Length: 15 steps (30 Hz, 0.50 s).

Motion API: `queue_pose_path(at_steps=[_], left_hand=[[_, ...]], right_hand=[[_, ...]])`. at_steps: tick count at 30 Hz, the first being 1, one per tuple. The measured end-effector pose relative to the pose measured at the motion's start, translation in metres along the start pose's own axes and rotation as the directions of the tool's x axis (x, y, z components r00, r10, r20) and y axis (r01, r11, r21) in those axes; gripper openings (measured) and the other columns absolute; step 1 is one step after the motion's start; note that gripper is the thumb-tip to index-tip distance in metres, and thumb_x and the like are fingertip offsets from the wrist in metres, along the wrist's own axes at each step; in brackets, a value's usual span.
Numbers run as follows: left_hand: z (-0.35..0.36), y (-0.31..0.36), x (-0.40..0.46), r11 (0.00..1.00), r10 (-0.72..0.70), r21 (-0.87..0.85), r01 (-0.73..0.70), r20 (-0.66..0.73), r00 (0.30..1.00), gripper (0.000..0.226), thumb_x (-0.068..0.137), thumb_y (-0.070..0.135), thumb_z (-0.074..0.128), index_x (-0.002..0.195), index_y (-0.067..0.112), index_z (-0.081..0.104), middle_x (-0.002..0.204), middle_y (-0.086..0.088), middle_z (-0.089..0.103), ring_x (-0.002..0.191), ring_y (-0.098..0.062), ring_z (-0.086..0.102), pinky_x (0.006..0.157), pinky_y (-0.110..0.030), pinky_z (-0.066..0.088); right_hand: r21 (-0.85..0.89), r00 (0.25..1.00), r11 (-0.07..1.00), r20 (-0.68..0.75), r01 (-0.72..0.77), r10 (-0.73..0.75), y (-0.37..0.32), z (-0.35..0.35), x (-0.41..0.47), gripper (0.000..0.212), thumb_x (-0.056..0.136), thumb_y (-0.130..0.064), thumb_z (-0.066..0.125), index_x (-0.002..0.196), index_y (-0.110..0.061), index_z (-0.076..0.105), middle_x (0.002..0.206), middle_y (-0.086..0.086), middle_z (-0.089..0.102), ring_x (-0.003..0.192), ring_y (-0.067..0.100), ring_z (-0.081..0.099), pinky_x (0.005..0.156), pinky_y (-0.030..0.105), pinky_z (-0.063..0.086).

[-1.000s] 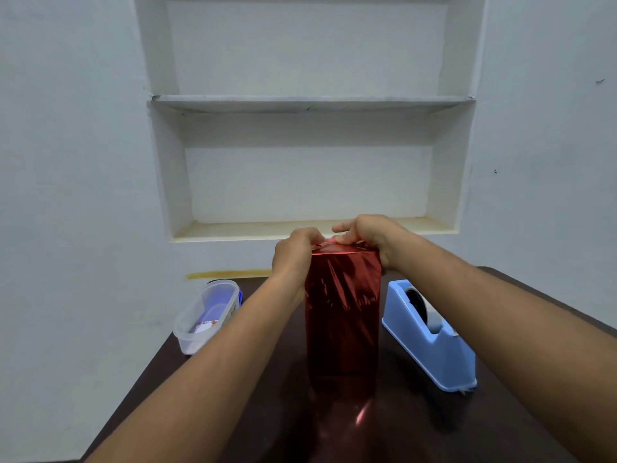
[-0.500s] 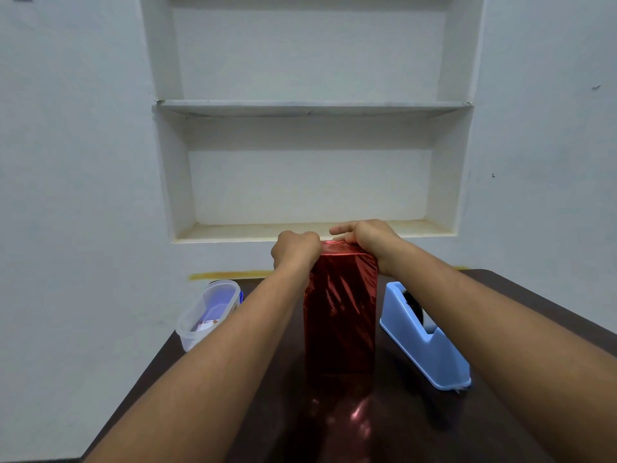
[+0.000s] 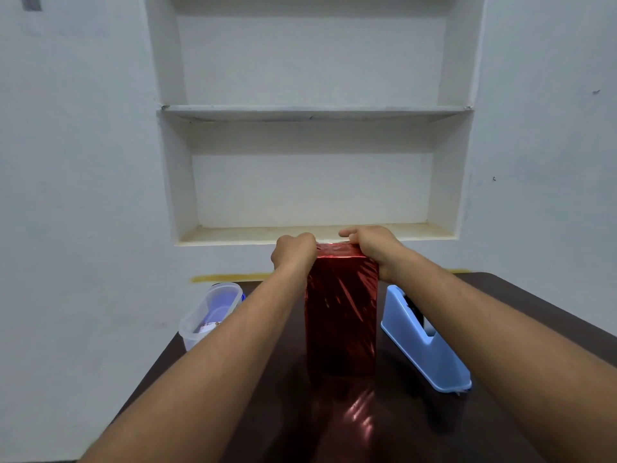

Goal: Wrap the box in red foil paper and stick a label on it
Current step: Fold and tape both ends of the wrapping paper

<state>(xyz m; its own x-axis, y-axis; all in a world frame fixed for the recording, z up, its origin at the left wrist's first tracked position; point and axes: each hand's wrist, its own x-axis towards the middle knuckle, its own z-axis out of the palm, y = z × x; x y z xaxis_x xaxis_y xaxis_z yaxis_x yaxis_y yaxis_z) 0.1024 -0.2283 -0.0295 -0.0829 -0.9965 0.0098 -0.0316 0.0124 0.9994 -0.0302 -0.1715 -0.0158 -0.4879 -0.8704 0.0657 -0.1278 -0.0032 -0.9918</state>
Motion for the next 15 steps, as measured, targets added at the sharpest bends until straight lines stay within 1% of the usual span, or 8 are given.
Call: queue_pose_path(at_steps=[2, 3, 5, 7, 10, 12, 13, 15], left_hand=[[-0.001, -0.002, 0.001, 0.999, -0.009, -0.031, 0.010, 0.034, 0.999, 0.060, 0.067, 0.046, 0.072, 0.116, 0.011, 0.066, 0.110, -0.009, 0.069, 0.094, -0.030, 0.072, 0.087, -0.045, 0.061], [0.000, -0.003, 0.003, 1.000, 0.001, 0.003, -0.001, 0.038, 0.999, 0.060, 0.062, 0.047, 0.078, 0.109, 0.011, 0.068, 0.106, -0.008, 0.071, 0.091, -0.029, 0.073, 0.086, -0.044, 0.062], [0.000, -0.004, 0.008, 0.996, 0.037, 0.075, -0.038, 0.017, 0.999, 0.045, 0.067, 0.036, 0.083, 0.100, 0.009, 0.068, 0.101, -0.009, 0.070, 0.087, -0.028, 0.072, 0.082, -0.039, 0.063], [0.002, -0.003, 0.011, 0.994, 0.050, 0.099, -0.046, -0.033, 0.998, 0.029, 0.079, 0.027, 0.076, 0.099, 0.009, 0.066, 0.102, -0.010, 0.068, 0.088, -0.028, 0.071, 0.083, -0.040, 0.062], [0.002, -0.005, 0.012, 0.998, 0.026, 0.059, -0.022, -0.070, 0.997, 0.022, 0.086, 0.021, 0.060, 0.102, 0.008, 0.066, 0.105, -0.012, 0.068, 0.090, -0.030, 0.070, 0.080, -0.037, 0.059], [0.001, -0.008, 0.011, 0.999, 0.015, -0.032, -0.015, 0.010, 1.000, 0.031, 0.080, 0.029, 0.057, 0.101, 0.011, 0.071, 0.107, -0.012, 0.073, 0.087, -0.029, 0.070, 0.071, -0.035, 0.053], [-0.002, -0.011, 0.006, 0.995, 0.047, -0.088, -0.040, 0.083, 0.995, 0.035, 0.079, 0.037, 0.058, 0.101, 0.015, 0.073, 0.110, -0.010, 0.075, 0.086, -0.026, 0.069, 0.071, -0.034, 0.052], [-0.008, -0.024, -0.002, 0.966, 0.209, -0.203, -0.161, 0.242, 0.948, 0.046, 0.080, 0.058, 0.064, 0.116, 0.030, 0.072, 0.125, 0.000, 0.072, 0.106, -0.017, 0.068, 0.090, -0.037, 0.055]], right_hand=[[0.007, 0.999, 1.000, 0.035, -0.029, 0.029, 0.000, -0.002, -0.004, 0.019, 0.097, -0.016, 0.060, 0.111, -0.010, 0.071, 0.100, 0.012, 0.071, 0.082, 0.028, 0.069, 0.082, 0.042, 0.058], [-0.008, 0.997, 0.999, 0.065, -0.037, 0.037, 0.001, -0.003, -0.004, 0.017, 0.094, -0.018, 0.065, 0.105, -0.007, 0.071, 0.095, 0.013, 0.071, 0.079, 0.028, 0.068, 0.079, 0.042, 0.057], [-0.039, 0.995, 0.999, 0.088, -0.038, 0.042, 0.003, -0.003, -0.003, 0.015, 0.090, -0.015, 0.070, 0.101, -0.006, 0.073, 0.098, 0.016, 0.073, 0.083, 0.029, 0.068, 0.084, 0.045, 0.057], [-0.005, 0.995, 1.000, 0.101, -0.022, 0.023, 0.002, -0.002, -0.002, 0.017, 0.094, -0.008, 0.065, 0.109, -0.010, 0.073, 0.110, 0.015, 0.074, 0.090, 0.027, 0.070, 0.088, 0.043, 0.058], [0.062, 0.997, 0.998, 0.081, 0.016, -0.021, 0.001, -0.002, -0.004, 0.031, 0.098, 0.002, 0.050, 0.115, -0.010, 0.072, 0.113, 0.017, 0.071, 0.086, 0.024, 0.069, 0.074, 0.032, 0.059], [0.073, 0.998, 0.996, 0.036, 0.054, -0.057, 0.004, -0.004, -0.005, 0.034, 0.095, 0.003, 0.049, 0.113, -0.013, 0.073, 0.111, 0.016, 0.072, 0.083, 0.023, 0.070, 0.074, 0.032, 0.059], [0.058, 0.996, 0.994, -0.006, 0.094, -0.094, 0.006, -0.005, -0.004, 0.033, 0.093, -0.001, 0.054, 0.110, -0.019, 0.076, 0.111, 0.013, 0.073, 0.088, 0.024, 0.070, 0.082, 0.035, 0.060], [-0.002, 0.962, 0.972, -0.140, 0.236, -0.234, 0.012, -0.006, -0.003, 0.027, 0.091, -0.015, 0.061, 0.101, -0.034, 0.077, 0.107, 0.002, 0.076, 0.098, 0.023, 0.071, 0.097, 0.041, 0.057]])
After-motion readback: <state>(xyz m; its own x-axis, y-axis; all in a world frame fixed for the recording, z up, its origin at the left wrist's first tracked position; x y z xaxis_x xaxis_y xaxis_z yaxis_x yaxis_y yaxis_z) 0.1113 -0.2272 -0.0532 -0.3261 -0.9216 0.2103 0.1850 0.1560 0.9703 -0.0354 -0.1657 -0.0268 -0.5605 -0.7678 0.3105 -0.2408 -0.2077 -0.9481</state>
